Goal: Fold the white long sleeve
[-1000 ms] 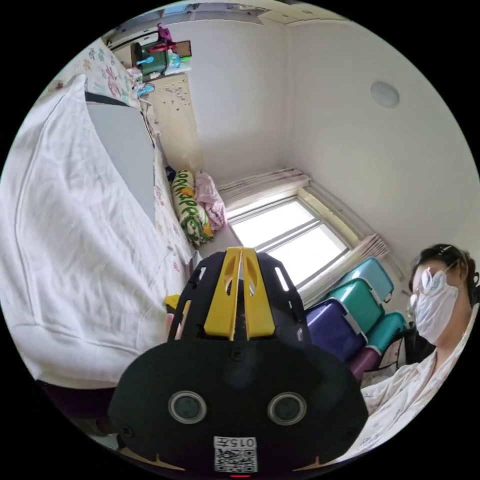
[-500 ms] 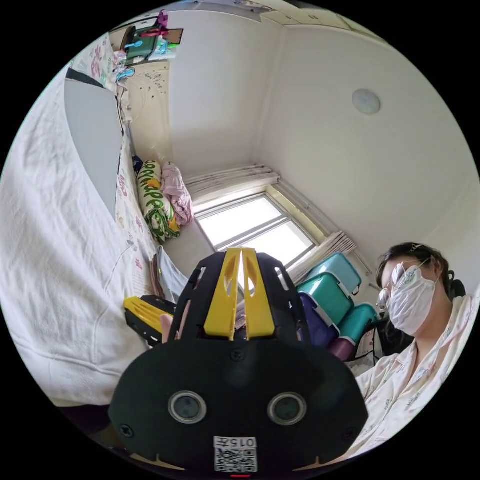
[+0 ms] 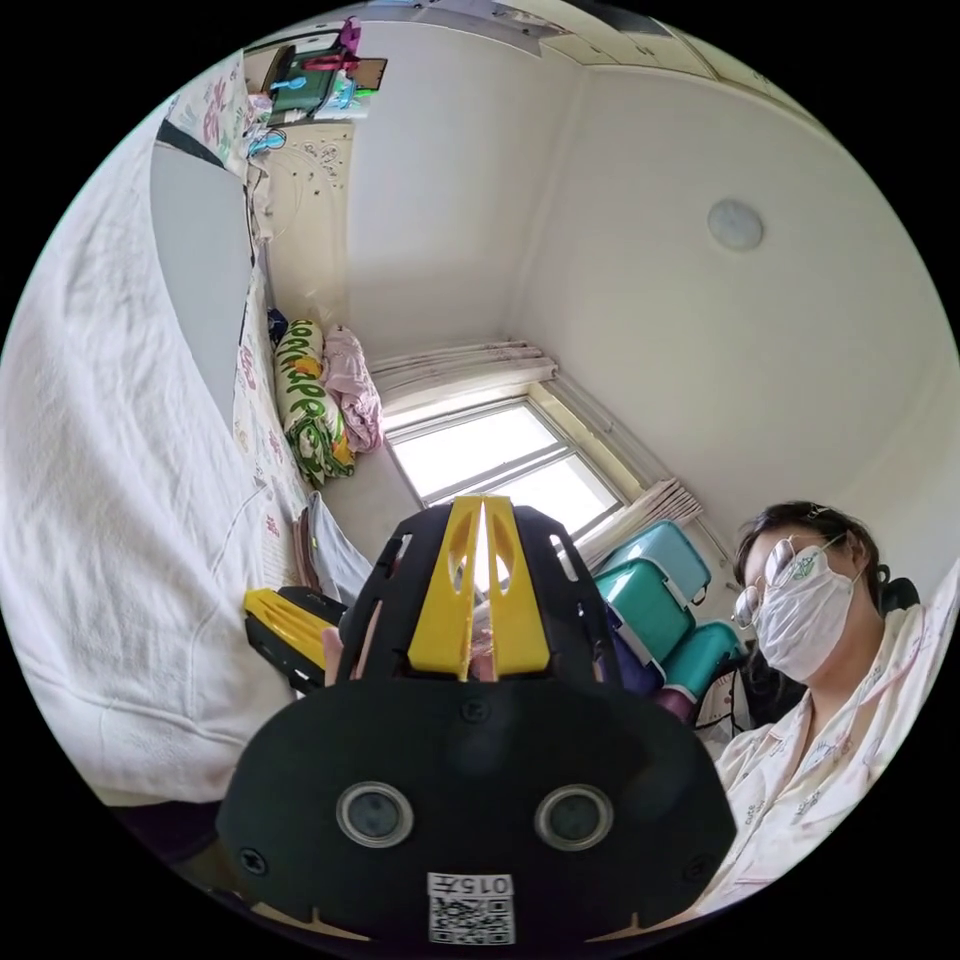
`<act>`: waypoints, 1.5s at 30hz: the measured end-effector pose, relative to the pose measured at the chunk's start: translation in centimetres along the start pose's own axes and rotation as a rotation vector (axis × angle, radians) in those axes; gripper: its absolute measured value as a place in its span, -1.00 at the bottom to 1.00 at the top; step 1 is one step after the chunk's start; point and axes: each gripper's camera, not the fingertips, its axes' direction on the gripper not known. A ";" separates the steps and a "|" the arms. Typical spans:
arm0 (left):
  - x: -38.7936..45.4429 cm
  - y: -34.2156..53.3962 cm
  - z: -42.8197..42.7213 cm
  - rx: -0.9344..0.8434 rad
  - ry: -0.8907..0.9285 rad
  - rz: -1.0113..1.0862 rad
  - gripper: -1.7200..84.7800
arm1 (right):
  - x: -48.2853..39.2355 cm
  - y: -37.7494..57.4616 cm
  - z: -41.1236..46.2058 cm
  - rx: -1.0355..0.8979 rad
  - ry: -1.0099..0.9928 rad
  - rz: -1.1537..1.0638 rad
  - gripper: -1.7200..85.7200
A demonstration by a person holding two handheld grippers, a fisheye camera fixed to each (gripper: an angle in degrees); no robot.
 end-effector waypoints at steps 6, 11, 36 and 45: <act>-0.3 -1.2 0.3 -0.003 0.006 -0.007 -0.98 | 1.7 1.7 1.5 0.004 -0.004 0.001 -0.97; -0.6 -2.0 0.5 0.000 0.001 -0.016 -0.98 | 2.8 2.9 2.6 0.001 0.006 -0.007 -0.97; -0.3 -3.9 3.6 -0.018 -0.017 -0.035 -0.98 | 6.6 5.5 5.9 -0.001 0.023 -0.026 -0.97; 0.1 -4.0 3.9 -0.006 -0.018 -0.058 -0.98 | 6.7 5.4 6.8 -0.005 0.039 -0.052 -0.97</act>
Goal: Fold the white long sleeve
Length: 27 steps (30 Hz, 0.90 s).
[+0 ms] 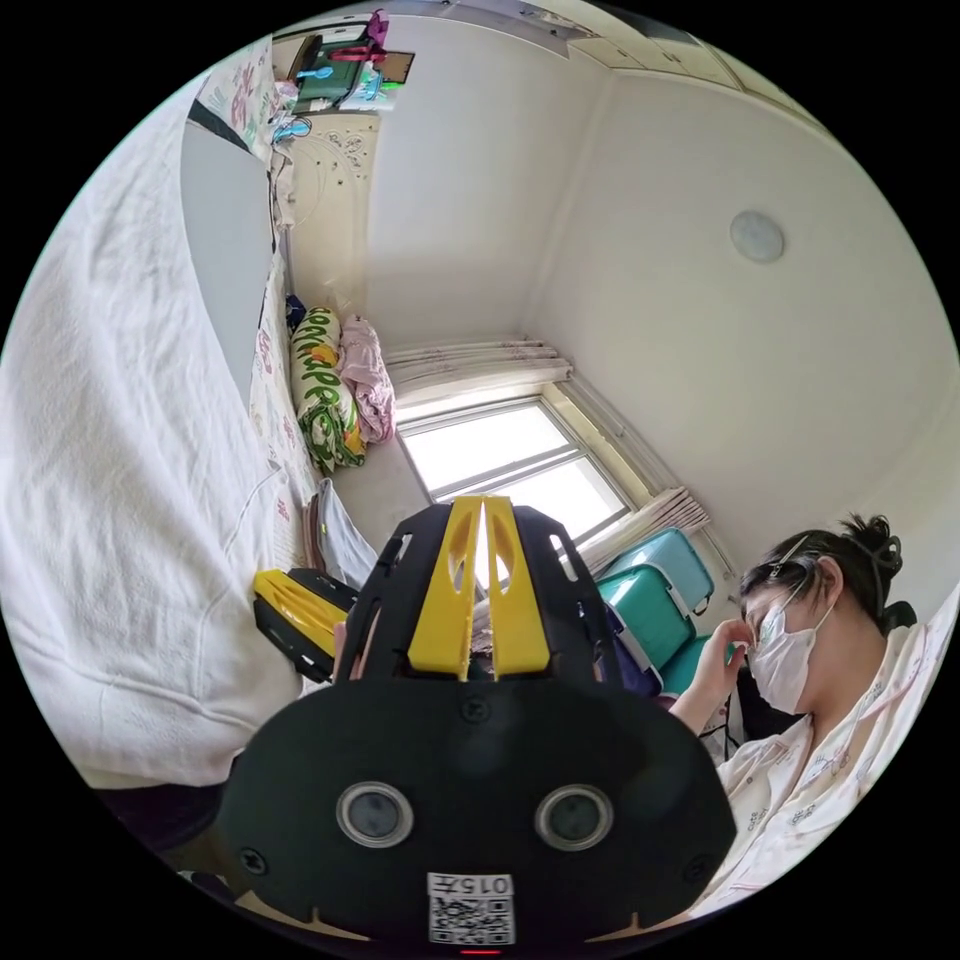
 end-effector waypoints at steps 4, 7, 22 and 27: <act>0.3 -0.1 0.2 0.000 0.002 -0.010 -0.98 | -0.1 -0.3 0.4 -0.003 0.000 -0.002 -0.97; 0.6 0.0 0.1 0.004 0.002 -0.017 -0.98 | -0.2 -0.5 0.6 -0.001 0.002 -0.006 -0.97; 2.5 0.7 -0.6 0.010 -0.001 -0.039 -0.98 | -2.1 -2.6 1.6 -0.001 0.010 -0.017 -0.97; 3.3 1.2 -0.9 0.006 0.002 -0.041 -0.98 | -3.0 -3.5 1.8 0.001 0.009 -0.013 -0.97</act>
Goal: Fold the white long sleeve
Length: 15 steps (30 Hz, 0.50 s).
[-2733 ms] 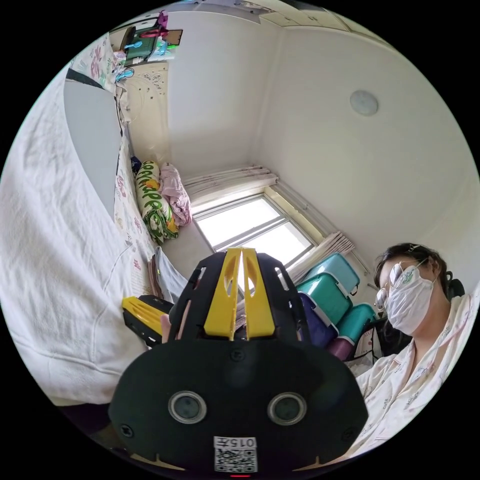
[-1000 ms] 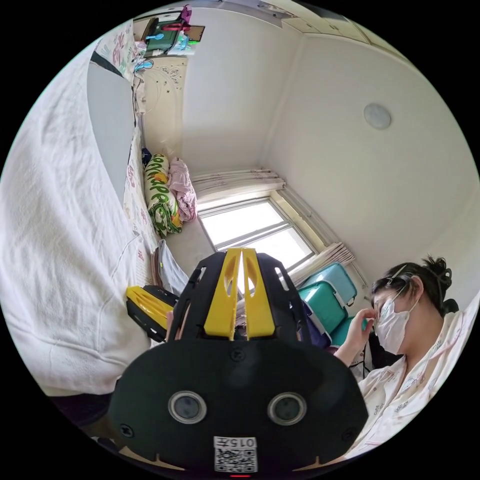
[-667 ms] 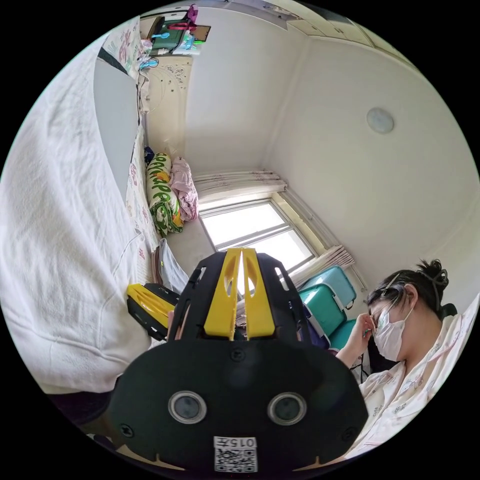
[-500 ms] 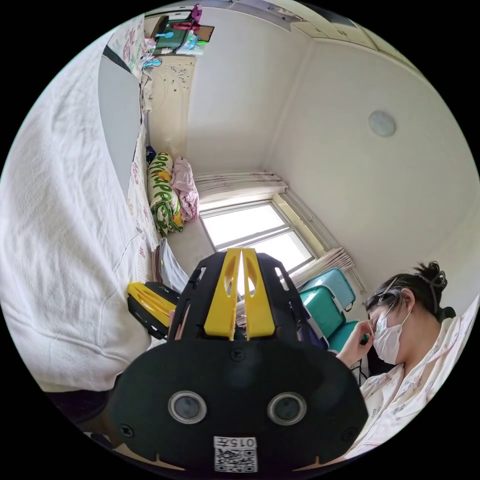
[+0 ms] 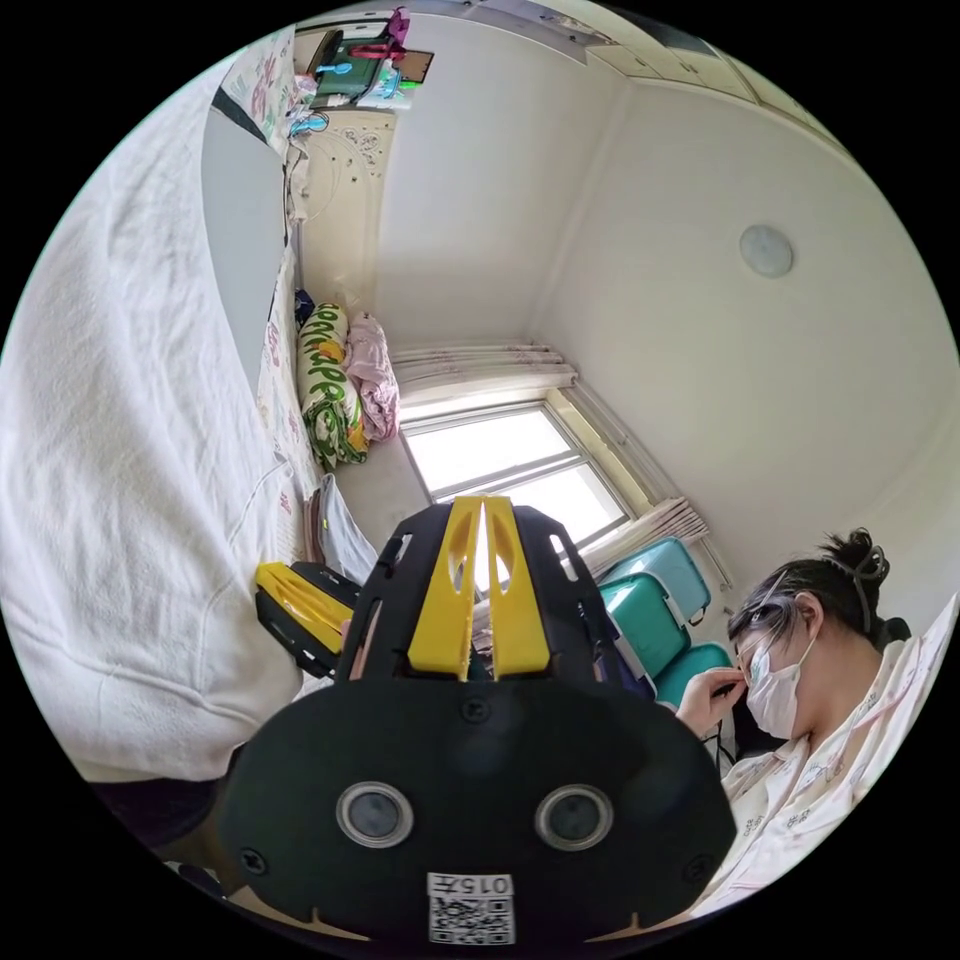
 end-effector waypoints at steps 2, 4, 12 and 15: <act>0.3 0.3 -0.2 -0.001 0.003 -0.001 -0.98 | -0.5 -0.5 0.0 0.000 -0.001 0.002 -0.97; 0.5 0.6 -0.4 0.000 0.005 -0.004 -0.98 | -0.9 -0.9 0.0 -0.001 -0.001 0.002 -0.97; 1.6 2.2 -0.9 0.000 0.008 -0.010 -0.98 | -2.7 -2.8 -0.2 0.001 -0.002 0.005 -0.97; 1.9 3.0 -1.1 0.000 0.006 -0.017 -0.98 | -3.5 -3.6 -0.4 -0.002 0.000 0.005 -0.97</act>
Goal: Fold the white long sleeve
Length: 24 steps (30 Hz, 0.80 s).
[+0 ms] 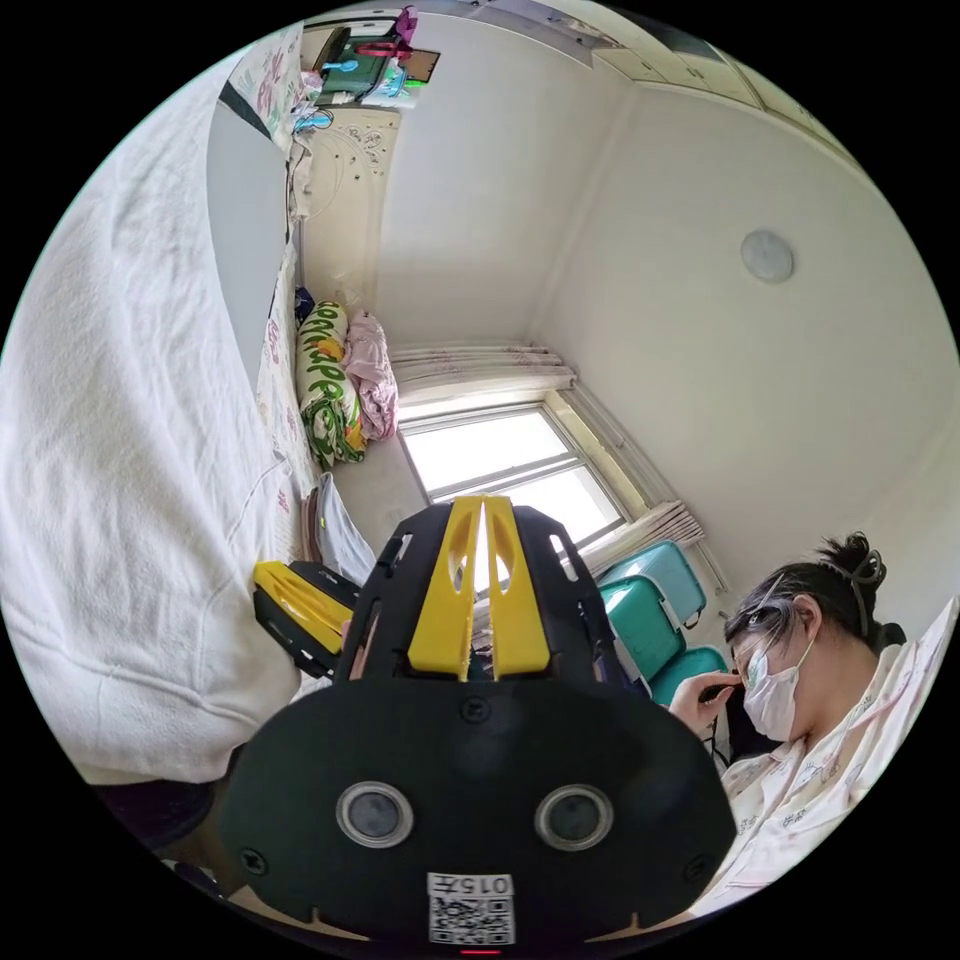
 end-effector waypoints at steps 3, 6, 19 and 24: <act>0.4 0.9 -0.1 0.000 -0.004 0.001 -0.98 | -0.8 -0.8 -0.3 -0.001 0.000 0.000 -0.97; 0.7 1.9 0.0 -0.003 -0.006 0.001 -0.98 | -1.5 -1.6 -0.6 0.000 0.000 0.002 -0.97; 0.9 8.1 1.6 0.007 -0.002 -0.009 -0.98 | -4.5 -4.8 -3.4 -0.002 -0.010 -0.002 -0.97; 0.1 11.0 3.8 0.012 0.045 -0.030 -0.98 | -4.5 -5.3 -4.8 0.018 -0.060 0.047 -0.97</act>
